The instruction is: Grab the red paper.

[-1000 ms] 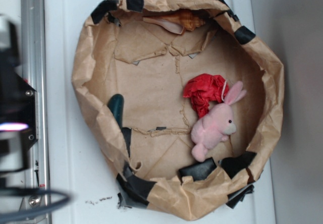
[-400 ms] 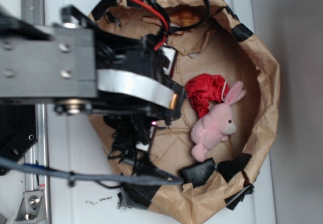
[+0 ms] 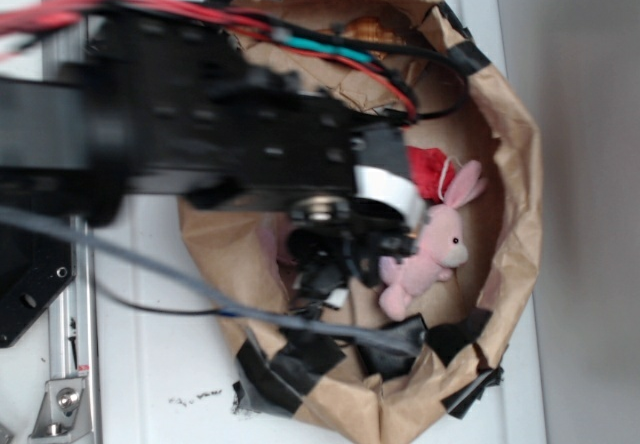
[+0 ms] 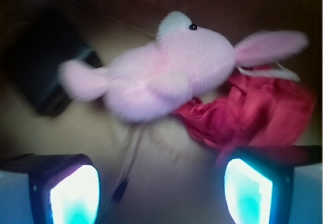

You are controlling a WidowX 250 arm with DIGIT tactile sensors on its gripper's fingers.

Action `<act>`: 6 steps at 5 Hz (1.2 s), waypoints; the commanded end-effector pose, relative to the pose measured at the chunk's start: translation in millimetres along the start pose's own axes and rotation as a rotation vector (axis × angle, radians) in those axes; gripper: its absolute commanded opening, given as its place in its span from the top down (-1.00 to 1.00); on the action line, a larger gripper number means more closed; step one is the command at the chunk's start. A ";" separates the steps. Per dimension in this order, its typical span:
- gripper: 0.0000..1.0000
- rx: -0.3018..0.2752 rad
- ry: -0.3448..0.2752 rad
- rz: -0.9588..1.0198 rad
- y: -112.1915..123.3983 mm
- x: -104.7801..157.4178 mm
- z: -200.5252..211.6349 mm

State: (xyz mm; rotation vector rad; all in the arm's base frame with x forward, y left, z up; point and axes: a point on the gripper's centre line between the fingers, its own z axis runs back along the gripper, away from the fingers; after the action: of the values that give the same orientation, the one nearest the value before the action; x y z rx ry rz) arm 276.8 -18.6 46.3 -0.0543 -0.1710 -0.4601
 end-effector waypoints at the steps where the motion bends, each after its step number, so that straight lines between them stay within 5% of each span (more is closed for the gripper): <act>1: -1.00 -0.017 -0.117 0.052 24.8 23.9 61.2; 2: -1.00 0.027 -0.167 0.115 41.5 17.4 99.7; 4: -1.00 0.065 -0.161 0.223 58.1 12.2 57.6; 6: -1.00 -0.058 -0.103 0.779 37.0 -5.9 41.3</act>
State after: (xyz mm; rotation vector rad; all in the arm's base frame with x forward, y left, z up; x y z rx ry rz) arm 273.2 21.5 65.3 -0.2003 -0.1581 0.3119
